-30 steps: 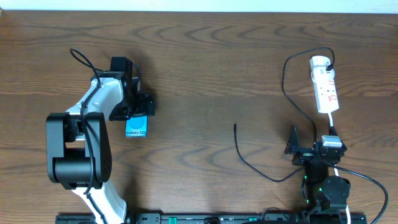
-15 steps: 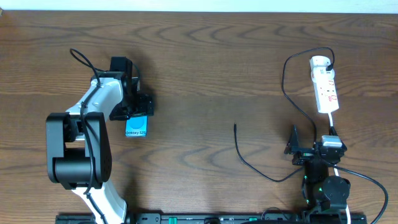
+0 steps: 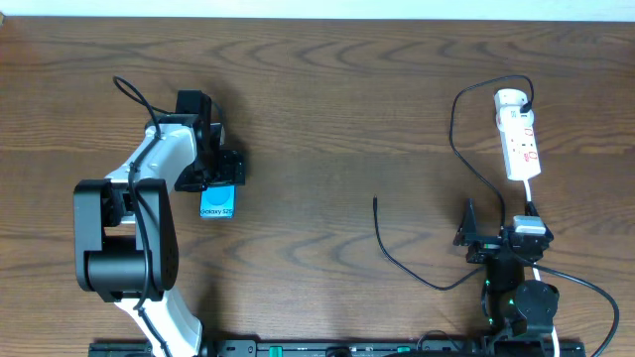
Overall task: Plug charger to phone and switch on socket
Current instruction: 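Close the left gripper on the phone's bottom edge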
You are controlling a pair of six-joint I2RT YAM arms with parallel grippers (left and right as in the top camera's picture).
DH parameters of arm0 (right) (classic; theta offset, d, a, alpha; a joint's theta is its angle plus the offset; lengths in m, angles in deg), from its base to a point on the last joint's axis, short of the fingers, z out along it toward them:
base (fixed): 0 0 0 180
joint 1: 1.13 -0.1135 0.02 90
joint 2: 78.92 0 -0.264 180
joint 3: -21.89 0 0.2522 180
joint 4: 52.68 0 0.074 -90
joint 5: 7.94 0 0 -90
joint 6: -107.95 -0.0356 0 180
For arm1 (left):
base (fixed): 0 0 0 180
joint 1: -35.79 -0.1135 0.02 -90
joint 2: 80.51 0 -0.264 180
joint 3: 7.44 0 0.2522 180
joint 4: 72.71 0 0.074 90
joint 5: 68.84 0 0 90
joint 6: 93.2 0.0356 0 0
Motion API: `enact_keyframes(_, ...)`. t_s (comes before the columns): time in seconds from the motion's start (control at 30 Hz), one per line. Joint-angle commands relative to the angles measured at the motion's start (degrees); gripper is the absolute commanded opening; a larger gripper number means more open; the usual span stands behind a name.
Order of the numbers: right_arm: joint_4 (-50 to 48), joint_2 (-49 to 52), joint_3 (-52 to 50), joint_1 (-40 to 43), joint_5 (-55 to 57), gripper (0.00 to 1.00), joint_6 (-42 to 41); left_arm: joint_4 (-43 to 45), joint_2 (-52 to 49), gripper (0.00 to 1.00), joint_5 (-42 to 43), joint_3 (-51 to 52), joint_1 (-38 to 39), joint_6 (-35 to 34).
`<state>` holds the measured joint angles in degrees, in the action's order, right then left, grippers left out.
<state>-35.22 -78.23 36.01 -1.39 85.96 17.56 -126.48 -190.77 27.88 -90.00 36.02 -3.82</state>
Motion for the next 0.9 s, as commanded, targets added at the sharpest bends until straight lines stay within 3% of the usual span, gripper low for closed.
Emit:
enact_keyframes(0.0, 0.2, -0.3, 0.0, -0.6, 0.5, 0.99, 0.7, 0.1, -0.7, 0.93, 0.1, 1.2, 0.1, 3.3)
enact_keyframes(0.87, 0.2, -0.3, 0.0, -0.6, 0.5, 0.99, 0.7, 1.4, -0.7, 0.94, -3.3, 2.5, 0.1, 3.6)
